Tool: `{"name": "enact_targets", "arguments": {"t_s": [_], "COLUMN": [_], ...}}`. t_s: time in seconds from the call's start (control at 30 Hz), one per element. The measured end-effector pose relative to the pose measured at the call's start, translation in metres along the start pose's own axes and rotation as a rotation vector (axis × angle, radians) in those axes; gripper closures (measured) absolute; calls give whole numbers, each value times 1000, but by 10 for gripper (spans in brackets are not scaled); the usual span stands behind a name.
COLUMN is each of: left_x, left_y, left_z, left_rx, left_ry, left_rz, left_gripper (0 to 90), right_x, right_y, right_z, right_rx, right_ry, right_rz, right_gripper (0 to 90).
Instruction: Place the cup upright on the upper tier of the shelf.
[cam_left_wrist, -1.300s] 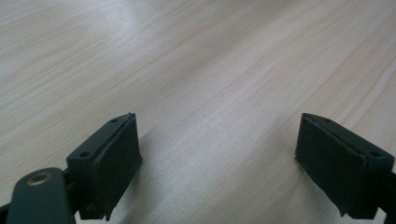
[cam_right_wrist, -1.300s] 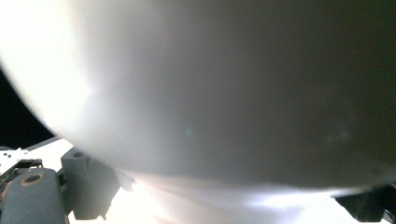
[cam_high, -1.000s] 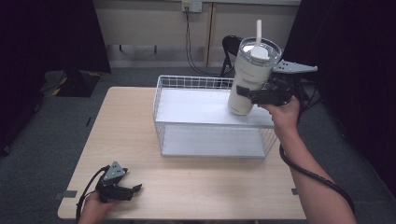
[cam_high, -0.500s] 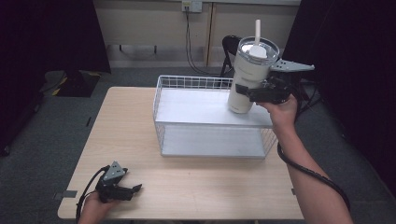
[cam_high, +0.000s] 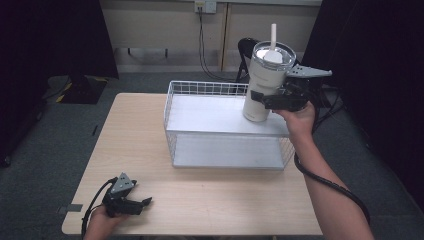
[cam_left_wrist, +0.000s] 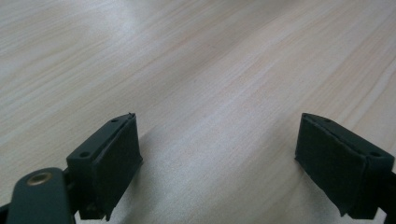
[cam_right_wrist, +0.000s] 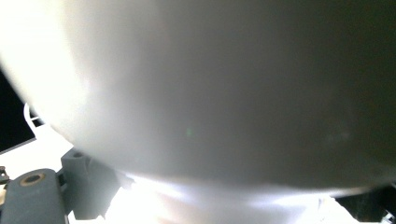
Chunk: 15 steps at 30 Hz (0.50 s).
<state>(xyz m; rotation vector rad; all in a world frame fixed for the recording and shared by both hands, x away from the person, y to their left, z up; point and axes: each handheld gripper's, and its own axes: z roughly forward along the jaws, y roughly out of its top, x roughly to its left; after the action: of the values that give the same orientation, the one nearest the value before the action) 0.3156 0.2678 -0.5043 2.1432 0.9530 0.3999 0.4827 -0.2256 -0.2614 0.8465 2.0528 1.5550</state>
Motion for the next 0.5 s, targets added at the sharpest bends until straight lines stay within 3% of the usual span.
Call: {"name": "enact_targets", "arguments": {"t_s": [0.5], "left_x": [0], "left_y": [0], "left_z": [0], "left_rx": [1], "left_ry": [0], "left_rz": [1], "left_gripper": [132], "right_x": [-2], "right_y": [-5], "right_z": [5], "right_rx": [8], "right_ry": [-6], "right_rz": [7], "right_gripper": [104]}}
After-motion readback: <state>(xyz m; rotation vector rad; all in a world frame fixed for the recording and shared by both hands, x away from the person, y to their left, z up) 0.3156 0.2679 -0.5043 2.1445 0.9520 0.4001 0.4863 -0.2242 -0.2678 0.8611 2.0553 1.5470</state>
